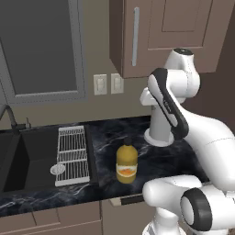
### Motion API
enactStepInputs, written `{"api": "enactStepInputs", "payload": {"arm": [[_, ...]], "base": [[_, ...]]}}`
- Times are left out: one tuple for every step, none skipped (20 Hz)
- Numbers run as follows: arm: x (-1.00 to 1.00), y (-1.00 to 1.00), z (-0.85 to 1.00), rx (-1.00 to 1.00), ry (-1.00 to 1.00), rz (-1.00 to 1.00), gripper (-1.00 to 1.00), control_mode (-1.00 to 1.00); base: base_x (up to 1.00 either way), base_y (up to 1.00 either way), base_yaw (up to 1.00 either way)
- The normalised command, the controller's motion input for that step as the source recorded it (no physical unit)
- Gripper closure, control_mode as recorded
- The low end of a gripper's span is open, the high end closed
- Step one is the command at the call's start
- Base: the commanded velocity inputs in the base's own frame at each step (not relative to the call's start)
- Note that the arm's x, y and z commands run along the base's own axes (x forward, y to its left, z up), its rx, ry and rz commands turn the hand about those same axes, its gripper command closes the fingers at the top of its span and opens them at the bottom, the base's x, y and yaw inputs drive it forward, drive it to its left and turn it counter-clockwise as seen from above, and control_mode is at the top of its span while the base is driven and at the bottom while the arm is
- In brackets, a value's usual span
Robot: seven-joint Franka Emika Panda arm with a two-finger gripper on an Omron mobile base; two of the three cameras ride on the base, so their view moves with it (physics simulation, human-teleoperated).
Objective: Open the cabinet. Pick the sponge and place it next to the sink. Then close the cabinet.
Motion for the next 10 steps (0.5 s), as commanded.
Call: {"api": "enactStepInputs", "payload": {"arm": [[-0.02, 0.00, 0.00, 0.00, 0.00, 0.00, -1.00, -1.00], [0.00, 0.01, 0.00, 0.00, 0.00, 0.00, -1.00, -1.00], [-0.14, 0.17, 0.00, 0.00, -0.06, 0.00, -1.00, -1.00], [-0.50, 0.26, 0.00, 0.00, -0.20, 0.00, -1.00, -1.00], [-0.75, 0.38, 0.04, 0.00, -0.32, 0.00, -1.00, -1.00], [-0.67, 0.54, 0.04, 0.00, -0.33, 0.00, -1.00, -1.00], [-0.71, 0.48, 0.06, 0.00, -0.38, 0.00, -1.00, -1.00], [-0.69, 0.45, 0.14, 0.00, -0.37, 0.01, -1.00, -1.00], [-0.32, 0.42, 0.15, 0.00, -0.23, 0.00, -1.00, -1.00], [-0.28, 0.38, 0.32, 0.00, -0.30, 0.00, -1.00, -1.00]], "base": [[0.00, 0.00, 0.00], [0.00, 0.00, 0.00], [0.00, 0.00, 0.00], [0.00, 0.00, 0.00], [0.00, 0.00, 0.00], [0.00, 0.00, 0.00], [0.00, 0.00, 0.00], [0.00, 0.00, 0.00], [0.00, 0.00, 0.00], [0.00, 0.00, 0.00]]}}
